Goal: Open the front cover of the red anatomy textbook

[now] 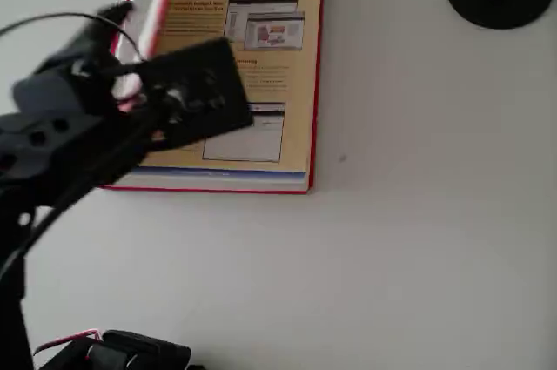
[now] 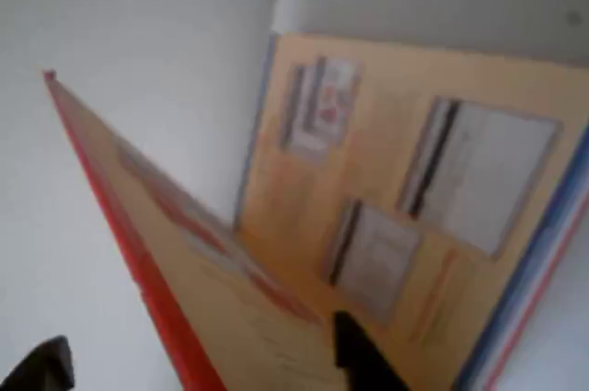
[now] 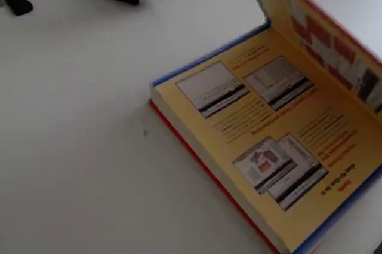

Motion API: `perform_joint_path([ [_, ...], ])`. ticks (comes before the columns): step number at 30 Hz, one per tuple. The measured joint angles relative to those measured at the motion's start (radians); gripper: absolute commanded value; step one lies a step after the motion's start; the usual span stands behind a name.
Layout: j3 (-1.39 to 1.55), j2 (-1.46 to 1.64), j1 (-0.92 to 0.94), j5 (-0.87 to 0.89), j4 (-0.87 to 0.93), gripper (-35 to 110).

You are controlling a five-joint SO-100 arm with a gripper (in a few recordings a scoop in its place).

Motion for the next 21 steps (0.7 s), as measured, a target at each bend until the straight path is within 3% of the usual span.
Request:
perform_joint_path([
  [15,-0.287,-0.067,-0.173,0.049,0.17,39],
  [21,-0.373,-0.156,-0.331,0.063,0.178,39],
])
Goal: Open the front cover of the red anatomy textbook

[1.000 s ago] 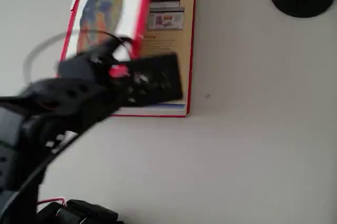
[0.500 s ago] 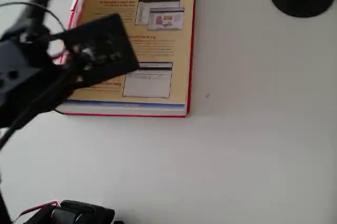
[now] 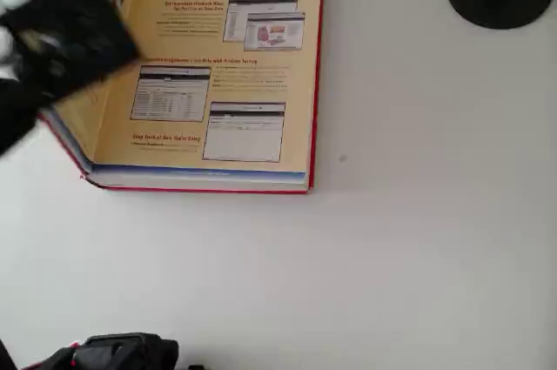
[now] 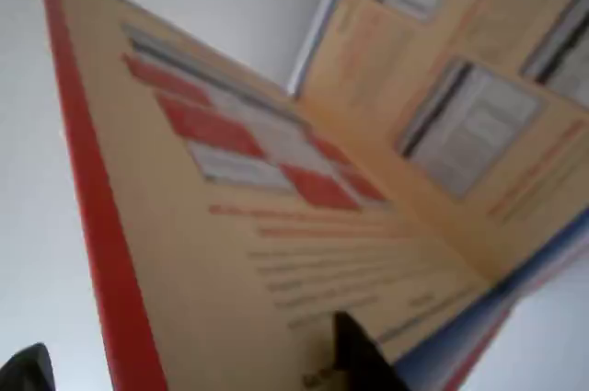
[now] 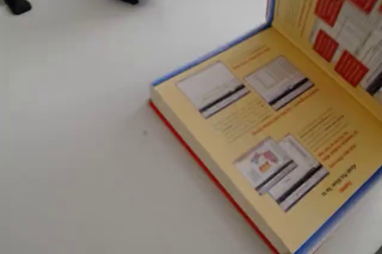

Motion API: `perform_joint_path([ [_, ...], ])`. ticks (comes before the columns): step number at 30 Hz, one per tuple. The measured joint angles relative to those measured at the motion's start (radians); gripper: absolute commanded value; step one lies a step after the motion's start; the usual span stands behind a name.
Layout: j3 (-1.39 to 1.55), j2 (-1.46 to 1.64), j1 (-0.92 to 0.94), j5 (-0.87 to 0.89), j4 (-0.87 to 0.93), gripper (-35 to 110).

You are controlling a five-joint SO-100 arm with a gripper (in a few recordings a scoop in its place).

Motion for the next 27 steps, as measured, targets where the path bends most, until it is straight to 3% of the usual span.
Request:
perform_joint_path([
  [3,-0.061,-0.051,-0.044,0.0,0.044,39],
  [12,-0.652,-0.403,-0.238,-0.018,0.236,39],
  [27,-0.739,-0.511,-0.465,-0.049,0.265,39],
])
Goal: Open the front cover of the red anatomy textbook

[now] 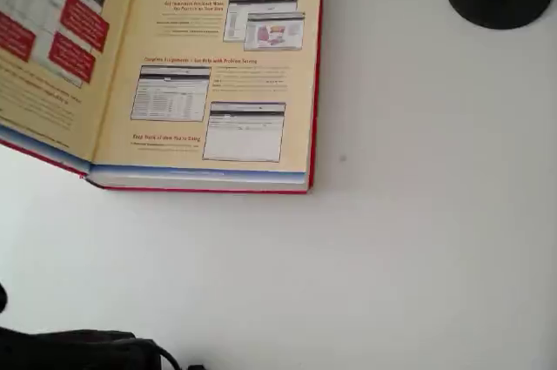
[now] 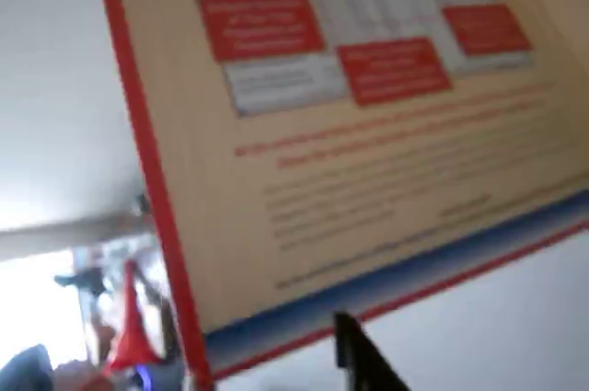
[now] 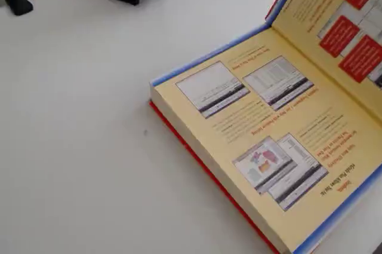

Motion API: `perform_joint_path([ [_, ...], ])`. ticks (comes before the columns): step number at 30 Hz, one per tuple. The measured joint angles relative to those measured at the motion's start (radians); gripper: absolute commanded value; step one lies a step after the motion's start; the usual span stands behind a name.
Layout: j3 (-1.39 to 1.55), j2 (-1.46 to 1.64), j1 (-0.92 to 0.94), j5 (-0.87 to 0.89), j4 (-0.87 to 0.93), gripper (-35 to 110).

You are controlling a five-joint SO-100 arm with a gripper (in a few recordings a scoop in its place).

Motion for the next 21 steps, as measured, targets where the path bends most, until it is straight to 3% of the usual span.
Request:
perform_joint_path([
  [11,0.0,-0.043,-0.08,-0.018,0.0,39],
  [21,0.0,-0.043,0.167,-0.018,0.055,39],
])
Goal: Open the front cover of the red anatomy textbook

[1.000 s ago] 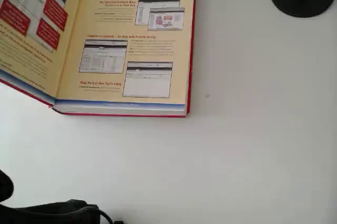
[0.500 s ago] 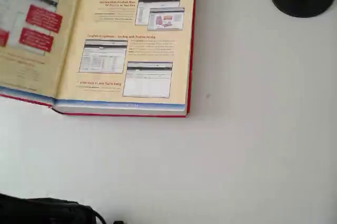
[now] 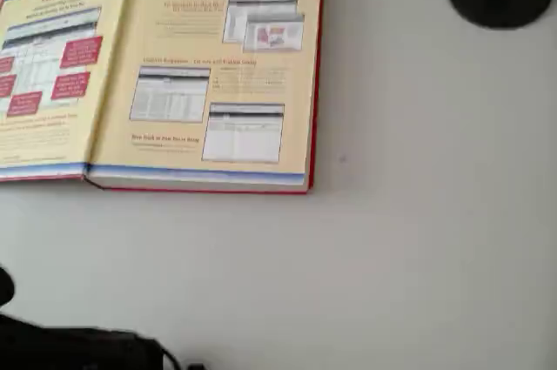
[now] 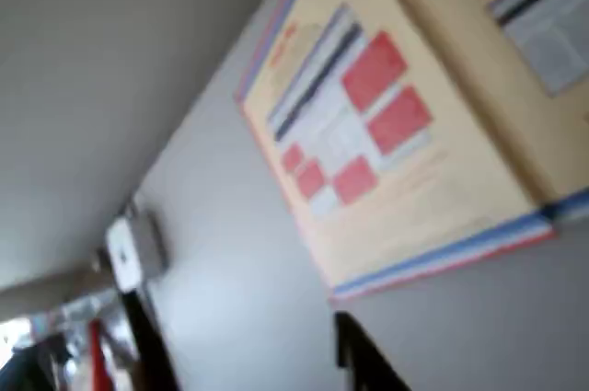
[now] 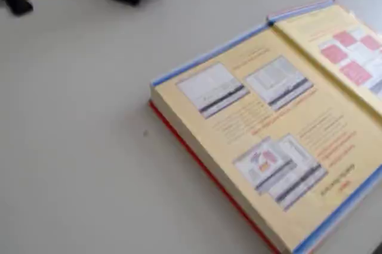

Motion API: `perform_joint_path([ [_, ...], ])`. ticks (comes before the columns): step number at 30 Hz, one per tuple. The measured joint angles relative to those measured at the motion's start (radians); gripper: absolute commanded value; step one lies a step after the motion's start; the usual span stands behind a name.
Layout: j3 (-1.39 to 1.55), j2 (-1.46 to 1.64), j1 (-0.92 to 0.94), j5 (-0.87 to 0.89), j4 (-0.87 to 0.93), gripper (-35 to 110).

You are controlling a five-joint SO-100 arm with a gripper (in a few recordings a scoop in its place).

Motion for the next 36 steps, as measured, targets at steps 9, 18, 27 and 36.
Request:
perform_joint_path([
  [9,0.0,0.043,0.179,0.028,0.041,39],
  [18,0.0,0.075,0.382,0.041,0.075,39],
  [27,0.006,0.106,0.604,0.034,0.084,39],
  [36,0.101,0.244,0.689,0.021,0.087,39],
])
